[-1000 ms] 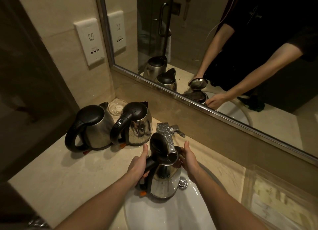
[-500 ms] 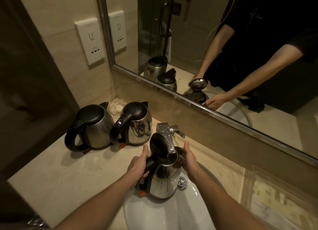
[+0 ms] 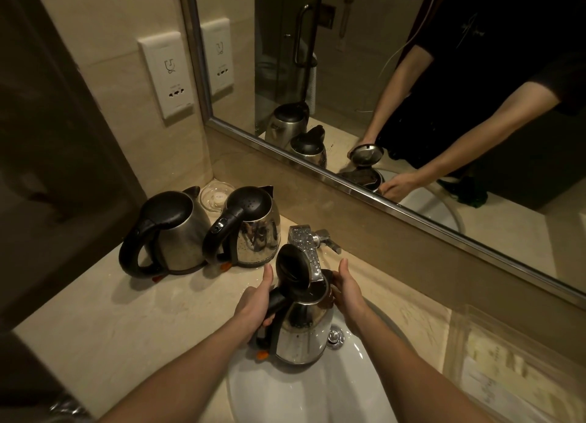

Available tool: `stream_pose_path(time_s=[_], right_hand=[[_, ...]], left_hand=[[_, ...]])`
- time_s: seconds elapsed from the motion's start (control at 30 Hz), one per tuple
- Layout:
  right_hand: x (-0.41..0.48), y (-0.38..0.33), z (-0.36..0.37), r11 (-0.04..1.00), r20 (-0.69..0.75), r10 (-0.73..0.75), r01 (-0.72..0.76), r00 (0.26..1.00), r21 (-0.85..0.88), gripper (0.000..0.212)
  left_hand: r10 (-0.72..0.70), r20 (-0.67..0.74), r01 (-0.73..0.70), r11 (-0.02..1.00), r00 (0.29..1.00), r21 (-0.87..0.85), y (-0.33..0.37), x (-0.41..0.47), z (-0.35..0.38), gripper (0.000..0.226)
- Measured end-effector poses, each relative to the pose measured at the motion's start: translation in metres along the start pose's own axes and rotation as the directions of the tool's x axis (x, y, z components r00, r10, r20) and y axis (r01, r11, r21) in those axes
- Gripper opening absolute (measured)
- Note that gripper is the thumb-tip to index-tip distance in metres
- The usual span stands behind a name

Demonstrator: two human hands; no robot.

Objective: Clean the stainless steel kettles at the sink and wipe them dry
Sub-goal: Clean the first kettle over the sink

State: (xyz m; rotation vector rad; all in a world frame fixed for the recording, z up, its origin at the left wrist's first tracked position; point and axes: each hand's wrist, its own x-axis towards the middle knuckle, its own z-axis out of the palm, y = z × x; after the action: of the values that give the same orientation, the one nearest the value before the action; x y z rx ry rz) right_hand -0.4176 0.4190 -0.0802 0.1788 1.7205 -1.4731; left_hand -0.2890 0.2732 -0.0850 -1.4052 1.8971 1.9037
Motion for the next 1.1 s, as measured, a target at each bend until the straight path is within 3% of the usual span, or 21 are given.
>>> stream_pose_path(time_s=[0.23,0.43,0.57,1.1], right_hand=[[-0.0006,-0.0002,0.0009,1.0,-0.01,0.007,-0.007,1.0,-0.002,0.079],[0.0005,0.0005,-0.0006,1.0,-0.008,-0.003,0.003,1.0,-0.001,0.076],[-0.0006,-0.0005,0.0,1.0,-0.008,-0.024,0.024,1.0,-0.019,0.063],[-0.0047,-0.0016,0.0006,1.0,-0.004,-0.028,0.028,1.0,-0.01,0.056]], left_hand=[[-0.019,-0.014,0.019,1.0,1.0,0.006,0.0017,-0.0001,0.0015,0.073],[-0.011,-0.005,0.011,1.0,1.0,0.008,0.0016,0.0004,0.001,0.075],[-0.014,-0.005,0.014,1.0,1.0,0.007,0.0007,0.0008,0.0006,0.073],[-0.013,0.004,0.013,1.0,1.0,0.0,-0.0013,0.0026,-0.0006,0.073]])
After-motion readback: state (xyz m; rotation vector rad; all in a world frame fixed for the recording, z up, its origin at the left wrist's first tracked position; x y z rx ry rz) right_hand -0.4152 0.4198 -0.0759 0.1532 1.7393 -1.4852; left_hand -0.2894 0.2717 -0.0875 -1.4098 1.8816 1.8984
